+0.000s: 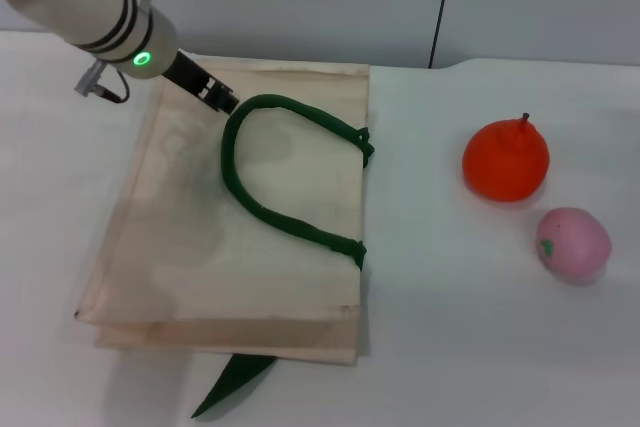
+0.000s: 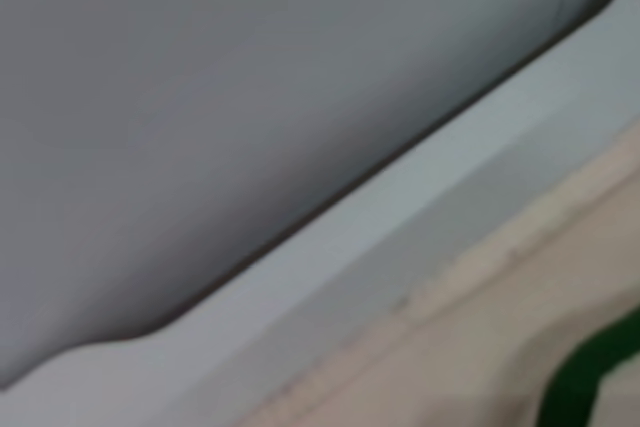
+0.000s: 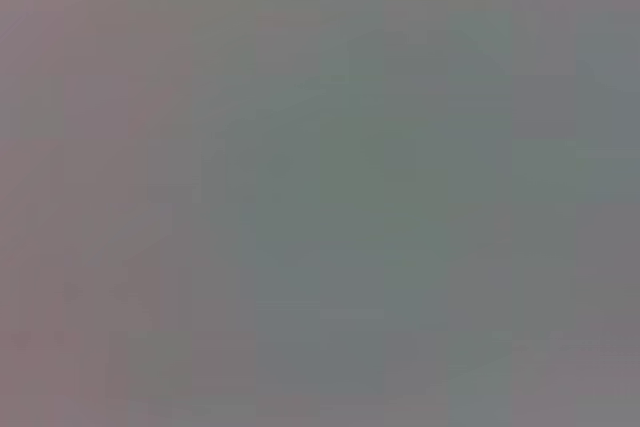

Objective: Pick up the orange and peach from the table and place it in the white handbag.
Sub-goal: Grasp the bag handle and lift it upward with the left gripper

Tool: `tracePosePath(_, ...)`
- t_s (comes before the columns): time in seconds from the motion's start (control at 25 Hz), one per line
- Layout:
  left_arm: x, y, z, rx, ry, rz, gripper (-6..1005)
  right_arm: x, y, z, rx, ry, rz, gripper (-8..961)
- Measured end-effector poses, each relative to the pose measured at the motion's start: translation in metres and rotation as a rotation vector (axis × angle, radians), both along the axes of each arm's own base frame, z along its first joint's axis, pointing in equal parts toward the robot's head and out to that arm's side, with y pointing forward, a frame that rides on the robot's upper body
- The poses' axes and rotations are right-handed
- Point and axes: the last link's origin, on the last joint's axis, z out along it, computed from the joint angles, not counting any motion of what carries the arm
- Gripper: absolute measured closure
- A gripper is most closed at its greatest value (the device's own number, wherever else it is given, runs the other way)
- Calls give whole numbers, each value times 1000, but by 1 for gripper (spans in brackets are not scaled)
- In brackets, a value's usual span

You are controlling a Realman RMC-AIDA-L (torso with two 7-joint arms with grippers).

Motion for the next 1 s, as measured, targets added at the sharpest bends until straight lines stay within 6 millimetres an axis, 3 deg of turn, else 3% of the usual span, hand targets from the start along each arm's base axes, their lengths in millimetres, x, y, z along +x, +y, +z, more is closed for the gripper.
tracePosePath(0.44,6,-1,-12,-20,-11,-10,534,-2,1,-1,-3,-1,5,105)
tracePosePath(1.0,10,0,-3,10,-21,-2,534,-2,1,-1,-4,-1,3,105)
